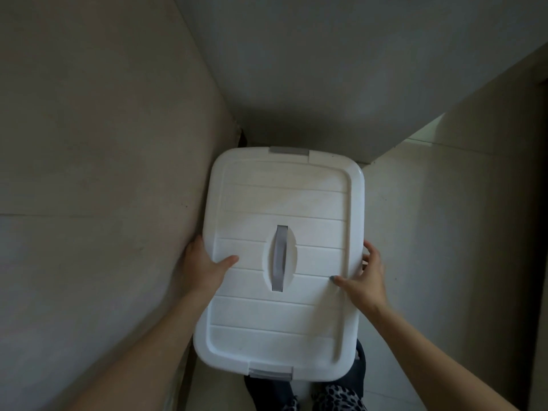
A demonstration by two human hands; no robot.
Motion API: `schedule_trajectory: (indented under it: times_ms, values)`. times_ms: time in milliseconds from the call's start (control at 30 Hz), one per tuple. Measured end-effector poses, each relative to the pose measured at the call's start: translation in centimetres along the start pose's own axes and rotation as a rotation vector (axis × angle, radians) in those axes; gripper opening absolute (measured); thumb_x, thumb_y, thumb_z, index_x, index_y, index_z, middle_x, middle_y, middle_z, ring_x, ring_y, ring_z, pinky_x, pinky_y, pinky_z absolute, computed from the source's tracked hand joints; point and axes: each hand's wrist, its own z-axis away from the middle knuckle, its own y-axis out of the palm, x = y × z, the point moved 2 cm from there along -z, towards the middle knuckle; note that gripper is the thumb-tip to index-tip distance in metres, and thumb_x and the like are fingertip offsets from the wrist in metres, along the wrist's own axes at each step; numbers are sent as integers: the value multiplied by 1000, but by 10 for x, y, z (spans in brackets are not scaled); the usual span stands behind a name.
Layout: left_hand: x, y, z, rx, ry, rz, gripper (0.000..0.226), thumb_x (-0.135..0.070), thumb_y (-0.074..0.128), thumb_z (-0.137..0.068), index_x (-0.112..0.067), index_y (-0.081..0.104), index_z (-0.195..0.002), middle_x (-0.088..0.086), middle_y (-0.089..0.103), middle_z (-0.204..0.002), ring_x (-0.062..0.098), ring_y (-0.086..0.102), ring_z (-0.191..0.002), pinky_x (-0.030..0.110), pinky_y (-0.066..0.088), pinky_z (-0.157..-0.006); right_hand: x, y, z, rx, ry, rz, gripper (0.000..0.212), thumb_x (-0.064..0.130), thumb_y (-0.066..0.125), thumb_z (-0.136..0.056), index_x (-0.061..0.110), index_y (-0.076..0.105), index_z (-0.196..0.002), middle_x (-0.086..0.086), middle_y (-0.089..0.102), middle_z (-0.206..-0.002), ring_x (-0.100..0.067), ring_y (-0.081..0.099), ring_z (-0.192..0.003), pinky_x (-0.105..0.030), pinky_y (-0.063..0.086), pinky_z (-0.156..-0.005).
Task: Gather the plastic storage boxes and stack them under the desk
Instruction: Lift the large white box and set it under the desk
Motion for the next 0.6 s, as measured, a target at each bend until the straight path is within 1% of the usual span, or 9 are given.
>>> schedule_trajectory:
  times_ms: [67, 133, 233, 300, 400, 467, 533, 567, 600]
  values:
    - [-6, -1, 5, -16, 15, -49, 97, -29, 88, -67, -3, 38, -145, 17, 45, -147, 34, 44, -135, 40, 36, -111, 5, -3, 2, -4, -9, 62, 102, 12, 87, -65, 32, 27, -146, 0, 36, -134, -24, 46, -123, -46, 46, -102]
    - [-12, -2, 10, -12, 26, -61, 97, -25, 83, -74, -4, 28, -151, 14, 34, -155, 31, 36, -141, 37, 31, -114, 12, -6, 3, 2, -9, 111, 103, 14, 86, -68, 27, 25, -150, -5, 34, -144, -27, 44, -130, -47, 44, -105]
    - [-21, -8, 19, 32, 60, -44, 94, -21, 77, -81, -6, 20, -154, 11, 23, -161, 26, 26, -147, 33, 23, -118, 28, -15, 8, 28, -35, 136, 106, 16, 85, -72, 27, 19, -154, -5, 31, -152, -26, 39, -137, -48, 40, -111]
    - [-29, -18, 26, 67, 82, -8, 91, -21, 75, -84, -7, 19, -154, 9, 23, -162, 23, 25, -148, 30, 21, -119, 41, -24, 13, 36, -71, 127, 103, 13, 83, -73, 25, 22, -154, -3, 35, -153, -25, 38, -139, -45, 37, -113]
    - [-46, -37, 41, 113, 107, 58, 87, -21, 75, -84, -10, 23, -154, 6, 27, -160, 21, 28, -147, 26, 21, -117, 60, -39, 24, 48, -101, 83, 95, 10, 81, -75, 25, 28, -153, 1, 38, -154, -23, 38, -141, -40, 35, -112]
    - [-61, -55, 56, 135, 130, 108, 85, -21, 75, -84, -12, 26, -153, 6, 31, -159, 21, 31, -145, 26, 23, -116, 77, -49, 36, 57, -114, 56, 91, 10, 80, -77, 26, 30, -152, 2, 39, -155, -22, 40, -140, -37, 38, -109]
    - [-78, -73, 73, 158, 159, 141, 84, -23, 74, -85, -14, 27, -153, 3, 32, -158, 19, 33, -144, 26, 25, -115, 97, -59, 51, 72, -134, 27, 88, 9, 79, -79, 27, 32, -151, 3, 40, -154, -19, 45, -135, -29, 46, -99]
    - [-85, -81, 81, 172, 172, 153, 83, -23, 74, -85, -15, 27, -153, 2, 33, -157, 18, 34, -143, 26, 25, -115, 106, -64, 59, 84, -146, 9, 86, 9, 79, -79, 26, 34, -150, 3, 41, -153, -18, 47, -132, -26, 48, -96]
    - [-93, -90, 89, 186, 184, 169, 81, -23, 74, -86, -15, 28, -153, 1, 34, -157, 18, 35, -142, 25, 26, -115, 115, -69, 68, 97, -160, -9, 84, 9, 79, -80, 25, 35, -150, 2, 42, -153, -18, 47, -133, -28, 46, -100]
